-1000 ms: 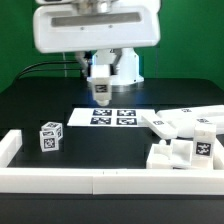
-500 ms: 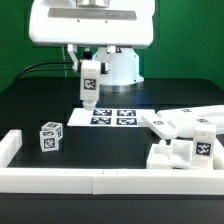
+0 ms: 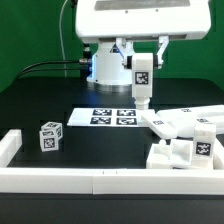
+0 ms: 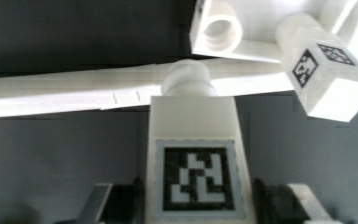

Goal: Assemble chair

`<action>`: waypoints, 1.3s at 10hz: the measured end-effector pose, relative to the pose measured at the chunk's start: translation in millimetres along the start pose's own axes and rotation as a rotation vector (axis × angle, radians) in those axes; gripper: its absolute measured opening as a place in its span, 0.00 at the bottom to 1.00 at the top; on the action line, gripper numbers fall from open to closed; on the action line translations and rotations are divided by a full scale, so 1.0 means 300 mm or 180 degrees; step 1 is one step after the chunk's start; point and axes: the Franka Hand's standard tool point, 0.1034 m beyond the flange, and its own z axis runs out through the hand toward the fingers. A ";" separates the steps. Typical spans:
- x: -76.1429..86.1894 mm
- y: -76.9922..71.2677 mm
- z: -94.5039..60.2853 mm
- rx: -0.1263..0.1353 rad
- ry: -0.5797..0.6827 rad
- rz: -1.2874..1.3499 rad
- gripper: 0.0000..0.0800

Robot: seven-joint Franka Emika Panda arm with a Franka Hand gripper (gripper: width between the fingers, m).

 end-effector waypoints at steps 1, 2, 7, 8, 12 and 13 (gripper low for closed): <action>-0.002 0.001 0.002 -0.0002 -0.0004 0.0004 0.36; -0.003 0.001 0.003 -0.0003 -0.0007 0.0003 0.36; -0.005 -0.037 0.170 -0.0159 0.0046 -0.0053 0.36; -0.003 -0.033 0.162 -0.0158 0.0053 -0.0046 0.36; -0.018 -0.060 0.190 -0.0152 0.0033 0.0018 0.36; -0.020 -0.092 0.217 -0.0137 0.0019 0.0020 0.36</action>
Offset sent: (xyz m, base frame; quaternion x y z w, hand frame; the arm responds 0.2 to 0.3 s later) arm 0.0143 0.0299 -0.0328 0.0347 0.0291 0.0514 0.9976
